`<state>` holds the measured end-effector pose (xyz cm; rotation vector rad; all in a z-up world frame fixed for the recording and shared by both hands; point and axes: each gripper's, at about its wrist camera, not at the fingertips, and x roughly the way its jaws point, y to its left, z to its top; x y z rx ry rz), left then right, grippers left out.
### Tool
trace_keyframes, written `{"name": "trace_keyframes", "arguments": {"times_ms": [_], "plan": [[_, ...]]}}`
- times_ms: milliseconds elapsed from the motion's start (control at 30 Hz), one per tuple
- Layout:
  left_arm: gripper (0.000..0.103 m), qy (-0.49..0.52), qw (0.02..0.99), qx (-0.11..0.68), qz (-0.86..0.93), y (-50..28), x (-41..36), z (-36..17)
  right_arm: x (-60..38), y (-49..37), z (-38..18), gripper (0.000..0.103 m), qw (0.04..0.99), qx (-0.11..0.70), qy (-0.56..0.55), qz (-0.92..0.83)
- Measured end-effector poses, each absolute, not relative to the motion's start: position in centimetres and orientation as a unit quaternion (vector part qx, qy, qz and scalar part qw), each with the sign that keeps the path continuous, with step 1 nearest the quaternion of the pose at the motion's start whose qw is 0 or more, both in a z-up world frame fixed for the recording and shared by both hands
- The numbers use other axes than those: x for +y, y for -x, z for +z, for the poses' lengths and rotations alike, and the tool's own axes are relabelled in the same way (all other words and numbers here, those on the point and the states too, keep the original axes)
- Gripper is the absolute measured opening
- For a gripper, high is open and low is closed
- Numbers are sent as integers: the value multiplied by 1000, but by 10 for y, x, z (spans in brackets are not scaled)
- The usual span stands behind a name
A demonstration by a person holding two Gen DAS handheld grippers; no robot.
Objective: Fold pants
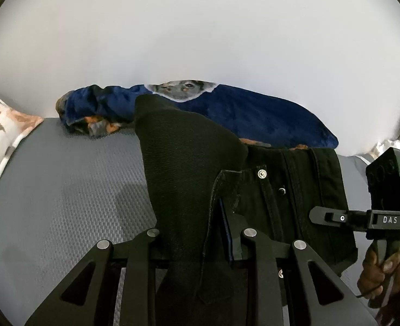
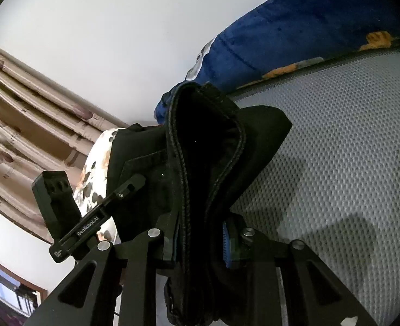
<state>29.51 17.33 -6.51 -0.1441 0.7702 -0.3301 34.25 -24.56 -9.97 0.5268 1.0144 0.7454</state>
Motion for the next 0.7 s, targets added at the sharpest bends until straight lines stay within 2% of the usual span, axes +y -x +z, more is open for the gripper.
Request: {"name": "trace_keyframes", "arguments": {"times_ms": [700], "plan": [[26,51,906,389,-158,-342,171,-84,-259,-342,-105,23,779,473,-244,332]]}}
